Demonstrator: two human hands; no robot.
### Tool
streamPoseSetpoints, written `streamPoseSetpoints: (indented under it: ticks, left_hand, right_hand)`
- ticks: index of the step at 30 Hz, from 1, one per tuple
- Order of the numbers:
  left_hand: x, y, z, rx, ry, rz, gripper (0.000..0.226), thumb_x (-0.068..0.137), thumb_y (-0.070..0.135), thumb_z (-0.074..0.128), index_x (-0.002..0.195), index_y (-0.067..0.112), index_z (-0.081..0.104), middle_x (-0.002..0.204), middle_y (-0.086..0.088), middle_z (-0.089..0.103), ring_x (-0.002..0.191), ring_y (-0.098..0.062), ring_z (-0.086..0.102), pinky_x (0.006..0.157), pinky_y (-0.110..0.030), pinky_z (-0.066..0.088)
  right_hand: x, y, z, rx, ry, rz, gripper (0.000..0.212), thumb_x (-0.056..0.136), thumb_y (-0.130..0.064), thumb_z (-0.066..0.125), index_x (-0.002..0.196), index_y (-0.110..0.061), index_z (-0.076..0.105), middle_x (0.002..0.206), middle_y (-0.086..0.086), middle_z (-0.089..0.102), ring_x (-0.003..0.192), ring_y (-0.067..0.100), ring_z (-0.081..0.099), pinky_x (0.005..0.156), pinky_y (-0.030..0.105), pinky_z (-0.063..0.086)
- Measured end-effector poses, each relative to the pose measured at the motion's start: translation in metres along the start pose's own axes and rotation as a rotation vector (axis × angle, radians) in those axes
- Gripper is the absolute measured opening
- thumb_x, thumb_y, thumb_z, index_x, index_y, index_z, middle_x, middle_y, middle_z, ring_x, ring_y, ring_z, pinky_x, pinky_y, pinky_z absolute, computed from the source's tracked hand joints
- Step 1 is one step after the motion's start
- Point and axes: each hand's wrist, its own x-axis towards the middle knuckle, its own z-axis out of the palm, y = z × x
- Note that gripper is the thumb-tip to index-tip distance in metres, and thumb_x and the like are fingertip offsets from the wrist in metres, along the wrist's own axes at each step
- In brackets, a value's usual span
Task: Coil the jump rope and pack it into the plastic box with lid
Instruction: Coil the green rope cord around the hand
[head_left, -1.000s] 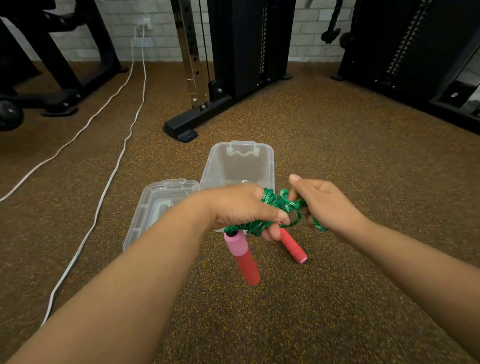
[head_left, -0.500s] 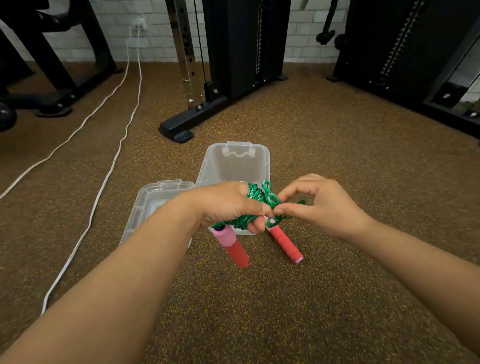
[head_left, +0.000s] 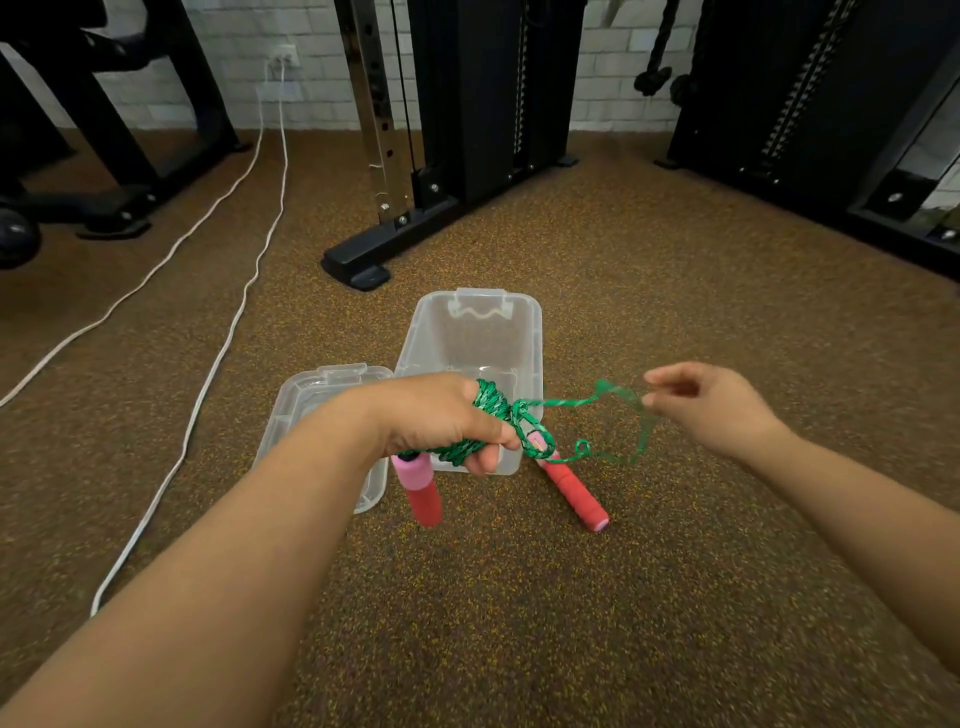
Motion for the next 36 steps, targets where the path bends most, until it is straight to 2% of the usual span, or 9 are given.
streamPoseSetpoints:
  ticks: [3,6,11,14,19,26,29,32,36]
  left_hand:
    - [0.003,0.003,0.003,0.059,0.040,-0.032,0.029,0.088,0.019,0.061,0.109,-0.001,0.058,0.057,0.006,0.066,0.060,-0.010,0.063,0.066,-0.020,0.043]
    - [0.005,0.006,0.008,0.112,0.050,-0.035,0.027,0.087,0.021,0.063,0.105,0.001,0.060,0.057,0.007,0.067,0.057,-0.007,0.063,0.060,-0.015,0.042]
    - [0.008,0.009,0.013,0.247,0.028,-0.053,0.022,0.089,0.019,0.059,0.101,0.002,0.065,0.063,0.003,0.066,0.058,-0.009,0.061,0.063,-0.019,0.047]
    - [0.007,0.007,0.013,0.305,0.024,-0.079,0.015,0.089,0.020,0.059,0.095,0.008,0.065,0.062,0.005,0.065,0.053,-0.004,0.059,0.056,-0.014,0.046]
    - [0.010,0.007,0.014,0.299,0.032,-0.051,0.015,0.088,0.022,0.060,0.091,0.009,0.066,0.063,0.006,0.068,0.057,-0.007,0.062,0.067,-0.020,0.048]
    - [0.009,0.007,0.014,0.183,0.035,-0.002,0.012,0.090,0.018,0.059,0.085,0.008,0.064,0.058,0.006,0.066,0.057,-0.009,0.061,0.063,-0.019,0.049]
    - [0.006,0.004,0.010,0.115,0.063,0.046,0.022,0.087,0.025,0.062,0.086,0.003,0.065,0.064,0.002,0.068,0.065,-0.012,0.060,0.072,-0.020,0.049]
    - [0.000,0.008,0.012,0.014,0.101,0.116,0.016,0.090,0.019,0.059,0.081,0.007,0.064,0.066,-0.003,0.063,0.065,-0.011,0.056,0.056,-0.007,0.042]
    - [0.002,0.009,0.012,-0.065,0.128,0.104,0.013,0.091,0.015,0.055,0.089,0.007,0.065,0.058,0.001,0.061,0.065,-0.015,0.056,0.064,-0.011,0.044]
  right_hand:
    - [-0.015,-0.015,0.017,0.037,0.052,-0.273,0.030,0.085,-0.023,0.067,0.112,-0.035,0.063,0.107,-0.007,0.064,0.097,0.010,0.061,0.088,0.028,0.050]
    - [-0.034,-0.041,0.030,0.026,0.010,-0.518,0.015,0.088,-0.027,0.063,0.099,-0.034,0.071,0.095,-0.015,0.065,0.091,0.003,0.059,0.082,0.022,0.046]
    - [-0.036,-0.057,0.040,-0.205,-0.245,-0.734,0.028,0.094,-0.028,0.052,0.117,-0.027,0.067,0.112,-0.011,0.068,0.110,0.005,0.056,0.099,0.026,0.039]
    - [-0.036,-0.060,0.042,-0.242,-0.323,-0.672,0.028,0.095,-0.023,0.053,0.120,-0.026,0.065,0.112,-0.010,0.069,0.106,0.002,0.058,0.097,0.026,0.043]
    - [-0.039,-0.057,0.045,-0.108,-0.370,-0.459,0.029,0.080,-0.056,0.061,0.096,-0.035,0.074,0.087,-0.003,0.076,0.085,0.019,0.069,0.081,0.041,0.053]
    - [-0.040,-0.058,0.047,0.064,-0.228,-0.315,0.018,0.074,-0.026,0.078,0.092,-0.023,0.076,0.077,-0.001,0.076,0.074,0.015,0.071,0.073,0.033,0.056]
    - [-0.036,-0.055,0.044,0.505,-0.319,-0.053,0.019,0.082,-0.011,0.069,0.101,-0.014,0.071,0.067,-0.002,0.072,0.052,0.008,0.063,0.049,0.021,0.051]
    - [-0.038,-0.048,0.045,0.741,-0.395,0.220,0.014,0.083,-0.011,0.065,0.097,-0.014,0.062,0.063,0.003,0.069,0.042,0.007,0.058,0.040,0.019,0.050]
    - [-0.042,-0.037,0.053,0.401,-0.271,-0.099,0.014,0.088,-0.011,0.064,0.082,-0.023,0.067,0.070,-0.001,0.071,0.055,0.009,0.062,0.060,0.030,0.052]
